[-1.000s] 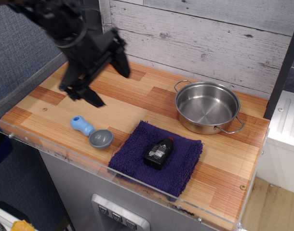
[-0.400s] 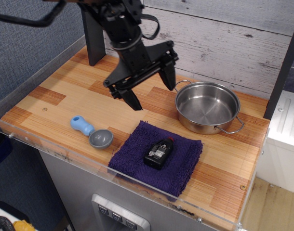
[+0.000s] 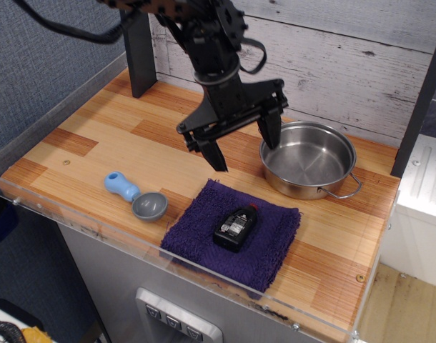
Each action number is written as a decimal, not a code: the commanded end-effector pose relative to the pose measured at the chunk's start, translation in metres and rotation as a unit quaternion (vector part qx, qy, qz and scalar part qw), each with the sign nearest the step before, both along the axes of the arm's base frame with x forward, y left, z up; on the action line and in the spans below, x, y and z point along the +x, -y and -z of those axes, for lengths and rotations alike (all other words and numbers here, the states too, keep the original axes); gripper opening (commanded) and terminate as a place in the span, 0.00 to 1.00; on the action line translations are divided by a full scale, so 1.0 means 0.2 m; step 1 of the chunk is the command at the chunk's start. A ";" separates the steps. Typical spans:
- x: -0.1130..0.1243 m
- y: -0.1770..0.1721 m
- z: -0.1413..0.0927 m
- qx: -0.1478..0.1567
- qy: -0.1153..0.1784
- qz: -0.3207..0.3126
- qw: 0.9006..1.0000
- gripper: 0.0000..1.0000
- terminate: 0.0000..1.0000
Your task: Adjust the pan
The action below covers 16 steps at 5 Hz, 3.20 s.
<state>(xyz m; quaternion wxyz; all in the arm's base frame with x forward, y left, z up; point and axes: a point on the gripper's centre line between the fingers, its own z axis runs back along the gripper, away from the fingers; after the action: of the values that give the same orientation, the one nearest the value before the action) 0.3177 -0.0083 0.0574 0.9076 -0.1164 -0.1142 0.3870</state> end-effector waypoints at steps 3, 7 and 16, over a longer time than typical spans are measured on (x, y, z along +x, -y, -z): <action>0.19 0.13 0.10 0.016 0.004 0.041 0.999 1.00 0.00; 0.15 0.14 0.06 0.084 -0.008 0.092 0.992 0.00 0.00; 0.09 -0.76 -0.25 0.051 0.044 0.040 0.997 0.00 0.00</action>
<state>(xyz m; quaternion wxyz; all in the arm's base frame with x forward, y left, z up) 0.3412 0.1398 0.0887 0.9254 -0.0921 -0.1399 0.3400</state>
